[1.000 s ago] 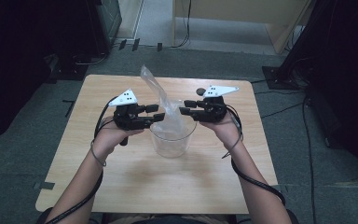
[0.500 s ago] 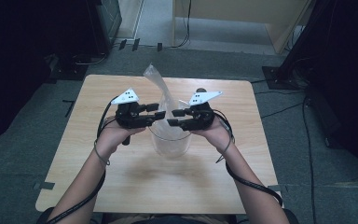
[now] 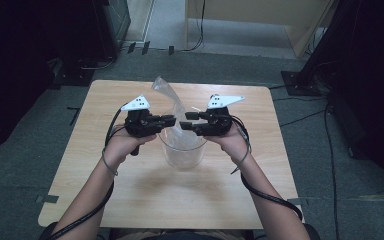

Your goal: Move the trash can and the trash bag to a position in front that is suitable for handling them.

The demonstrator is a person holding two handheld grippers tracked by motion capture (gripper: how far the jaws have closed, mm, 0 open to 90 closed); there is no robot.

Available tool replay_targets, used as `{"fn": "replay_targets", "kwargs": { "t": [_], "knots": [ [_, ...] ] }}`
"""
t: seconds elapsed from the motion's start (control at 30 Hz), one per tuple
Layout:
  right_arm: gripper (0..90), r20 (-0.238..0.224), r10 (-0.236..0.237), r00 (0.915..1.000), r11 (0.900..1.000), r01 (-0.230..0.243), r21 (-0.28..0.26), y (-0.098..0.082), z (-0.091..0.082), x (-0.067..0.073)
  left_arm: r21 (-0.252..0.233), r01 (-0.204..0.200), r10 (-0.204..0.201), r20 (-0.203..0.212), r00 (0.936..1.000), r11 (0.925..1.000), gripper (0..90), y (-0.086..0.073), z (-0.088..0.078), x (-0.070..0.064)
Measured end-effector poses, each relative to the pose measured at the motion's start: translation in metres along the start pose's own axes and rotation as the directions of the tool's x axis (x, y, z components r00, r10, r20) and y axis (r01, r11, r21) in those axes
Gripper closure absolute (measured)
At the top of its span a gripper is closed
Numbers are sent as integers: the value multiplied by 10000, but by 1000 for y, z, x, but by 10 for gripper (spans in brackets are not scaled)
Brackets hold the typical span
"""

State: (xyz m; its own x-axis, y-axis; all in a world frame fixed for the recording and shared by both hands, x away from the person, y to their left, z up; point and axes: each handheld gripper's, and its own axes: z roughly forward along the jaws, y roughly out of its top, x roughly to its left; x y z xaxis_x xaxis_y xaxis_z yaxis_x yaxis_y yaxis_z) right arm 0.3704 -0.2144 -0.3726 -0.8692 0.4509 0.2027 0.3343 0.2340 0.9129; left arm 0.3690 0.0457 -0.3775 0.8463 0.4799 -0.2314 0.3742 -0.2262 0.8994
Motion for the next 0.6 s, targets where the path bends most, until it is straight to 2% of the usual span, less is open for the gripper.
{"fn": "replay_targets", "kwargs": {
  "t": [0.17, 0.33, 0.47, 0.6],
  "knots": [
    [509, 279, 580, 9979, 9962, -560, -665, 4, -2, 0, 96, -445, 442, 269, 9987, 9990, 830, 2, 4, -11],
    [706, 224, 1012, 9946, 9929, -995, -650, 3, -3, -1, 100, -571, 567, 370, 9977, 9983, 832, 3, 4, -16],
    [850, 293, 1024, 9943, 9939, -1011, -430, 0, -3, -2, 68, -552, 549, 421, 9976, 9985, 852, 5, 3, -17],
    [900, 447, 872, 9952, 9959, -859, -286, 0, -3, -2, -13, -528, 528, 382, 9979, 9986, 857, 6, 0, -17]
  ]
}}
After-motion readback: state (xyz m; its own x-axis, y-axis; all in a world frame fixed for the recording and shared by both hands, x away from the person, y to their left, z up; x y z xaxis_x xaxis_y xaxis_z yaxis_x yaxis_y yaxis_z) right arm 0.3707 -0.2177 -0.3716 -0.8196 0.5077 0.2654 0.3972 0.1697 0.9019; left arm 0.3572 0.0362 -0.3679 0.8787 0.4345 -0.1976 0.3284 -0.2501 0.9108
